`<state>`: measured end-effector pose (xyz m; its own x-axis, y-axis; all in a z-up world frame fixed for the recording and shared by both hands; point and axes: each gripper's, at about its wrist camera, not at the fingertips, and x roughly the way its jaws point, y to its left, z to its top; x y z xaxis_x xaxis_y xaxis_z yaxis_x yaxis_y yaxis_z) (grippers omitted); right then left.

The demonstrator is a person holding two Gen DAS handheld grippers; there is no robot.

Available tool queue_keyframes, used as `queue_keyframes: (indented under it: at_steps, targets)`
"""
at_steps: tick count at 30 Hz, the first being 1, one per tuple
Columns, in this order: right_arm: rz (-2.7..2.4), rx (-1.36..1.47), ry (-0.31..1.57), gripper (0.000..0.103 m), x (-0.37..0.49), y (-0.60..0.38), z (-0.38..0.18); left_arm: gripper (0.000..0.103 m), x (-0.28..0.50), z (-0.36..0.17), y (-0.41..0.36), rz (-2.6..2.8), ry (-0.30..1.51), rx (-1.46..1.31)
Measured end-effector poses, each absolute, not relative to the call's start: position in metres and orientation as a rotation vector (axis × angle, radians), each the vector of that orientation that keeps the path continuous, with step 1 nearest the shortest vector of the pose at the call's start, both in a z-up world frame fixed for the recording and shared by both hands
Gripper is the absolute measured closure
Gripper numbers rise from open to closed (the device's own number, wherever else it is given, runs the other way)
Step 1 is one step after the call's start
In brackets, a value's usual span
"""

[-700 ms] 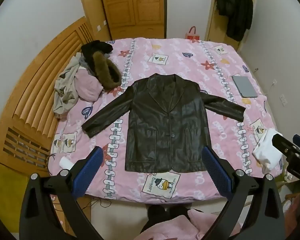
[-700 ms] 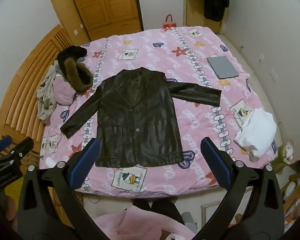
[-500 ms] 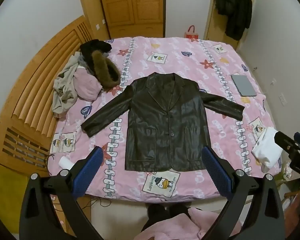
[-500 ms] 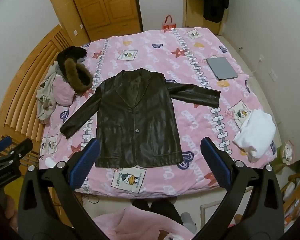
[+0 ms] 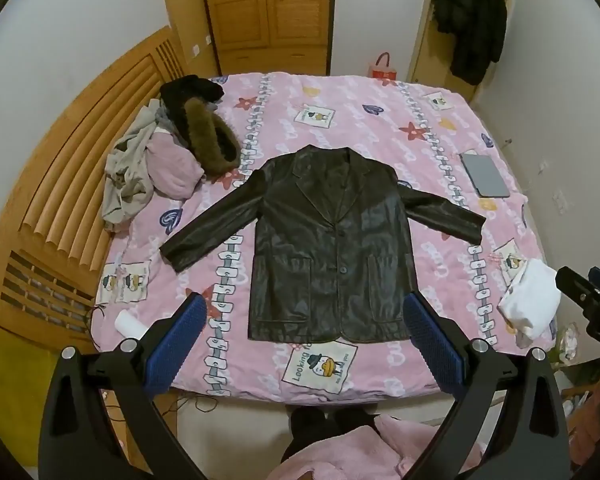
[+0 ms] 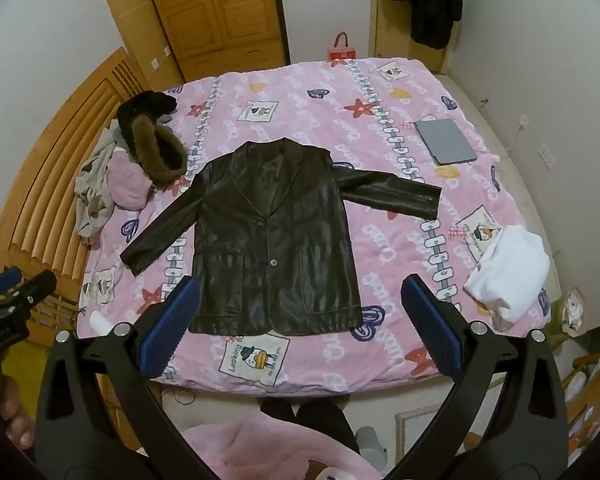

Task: Fold large clothes
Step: 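Move both grippers toward the leather jacket's sleeves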

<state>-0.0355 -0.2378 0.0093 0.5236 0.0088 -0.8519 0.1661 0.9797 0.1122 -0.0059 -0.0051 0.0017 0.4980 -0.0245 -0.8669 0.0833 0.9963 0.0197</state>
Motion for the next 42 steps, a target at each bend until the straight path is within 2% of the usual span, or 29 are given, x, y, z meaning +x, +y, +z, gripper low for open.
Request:
queue_keyframes:
  at_steps: [23, 37, 42]
  targets:
    - [-0.013, 0.192, 1.029, 0.005, -0.027, -0.236, 0.003, 0.008, 0.017, -0.011, 0.045, -0.096, 1.113, -0.036]
    - [0.084, 0.131, 1.020, 0.005, 0.053, -0.181, -0.006, 0.008, 0.064, -0.032, 0.124, 0.041, 1.104, -0.174]
    - [0.108, 0.103, 1.039, 0.005, 0.092, -0.155, -0.018, 0.008, 0.096, -0.057, 0.170, 0.079, 1.139, -0.297]
